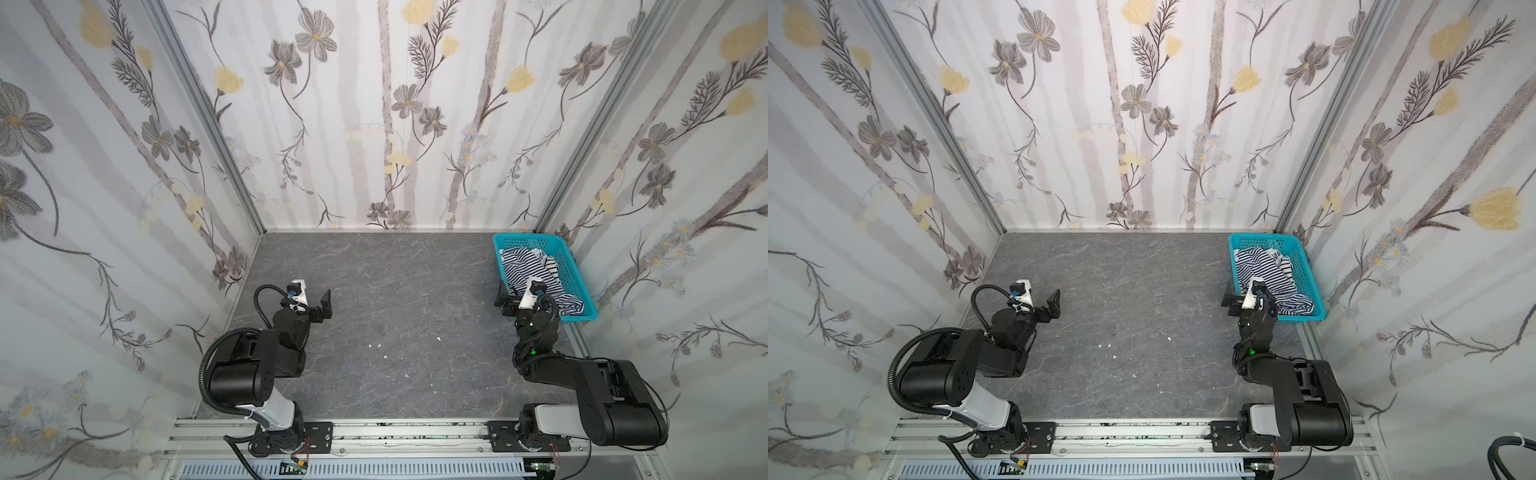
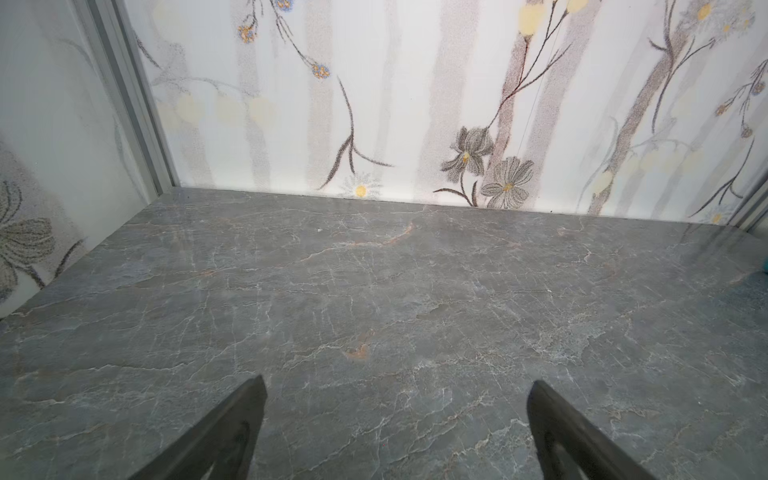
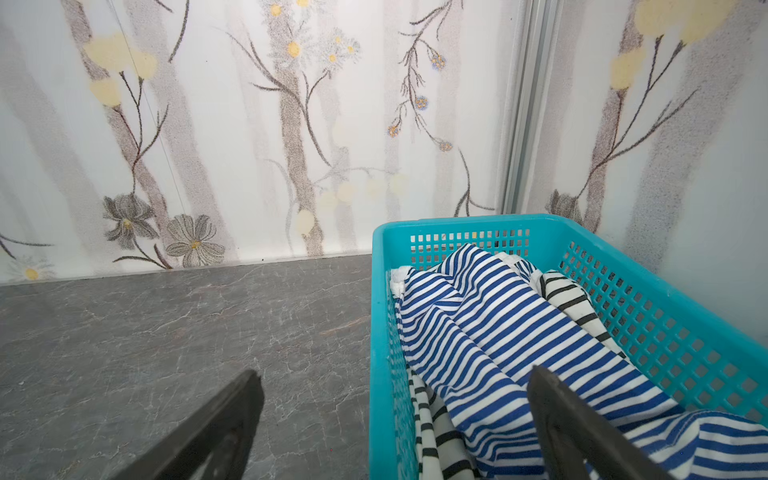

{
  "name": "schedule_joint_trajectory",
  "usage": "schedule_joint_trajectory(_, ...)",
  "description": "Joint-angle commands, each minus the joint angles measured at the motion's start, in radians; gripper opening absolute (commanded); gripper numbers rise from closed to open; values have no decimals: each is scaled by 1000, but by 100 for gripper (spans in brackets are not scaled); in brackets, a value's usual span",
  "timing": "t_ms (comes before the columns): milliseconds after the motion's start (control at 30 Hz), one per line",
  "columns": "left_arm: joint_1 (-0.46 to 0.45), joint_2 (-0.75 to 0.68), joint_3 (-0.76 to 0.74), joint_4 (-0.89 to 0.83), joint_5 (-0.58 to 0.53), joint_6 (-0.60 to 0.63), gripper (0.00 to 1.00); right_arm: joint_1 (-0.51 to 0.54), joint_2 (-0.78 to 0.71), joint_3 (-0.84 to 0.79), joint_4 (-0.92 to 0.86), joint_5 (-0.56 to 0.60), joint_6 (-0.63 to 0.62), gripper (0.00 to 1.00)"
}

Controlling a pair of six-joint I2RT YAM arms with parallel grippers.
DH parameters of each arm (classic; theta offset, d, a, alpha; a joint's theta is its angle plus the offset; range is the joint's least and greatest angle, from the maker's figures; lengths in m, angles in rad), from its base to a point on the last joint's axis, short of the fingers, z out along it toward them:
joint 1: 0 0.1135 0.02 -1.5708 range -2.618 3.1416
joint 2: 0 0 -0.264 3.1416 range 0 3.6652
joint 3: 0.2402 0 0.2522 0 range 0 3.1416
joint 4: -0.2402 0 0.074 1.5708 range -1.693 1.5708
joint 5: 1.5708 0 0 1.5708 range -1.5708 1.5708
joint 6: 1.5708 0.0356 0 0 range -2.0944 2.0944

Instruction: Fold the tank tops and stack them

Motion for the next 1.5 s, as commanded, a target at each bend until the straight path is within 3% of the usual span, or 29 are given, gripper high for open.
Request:
schedule_joint_trajectory(0, 2, -2, -2, 37, 6, 7, 100, 0, 2, 5, 31, -7, -13, 100)
schedule_joint_trajectory(1200, -1, -25, -6, 35, 10, 10, 100, 1, -37, -12, 35, -11, -14, 100)
schedule_joint_trajectory(1300, 1, -126, -40, 7, 32, 12, 100, 3, -135, 26, -119, 42, -8, 100)
schedule_joint_trajectory(1467, 2, -261, -33, -103, 46, 14, 100, 7, -271, 243, -648, 251, 138, 100)
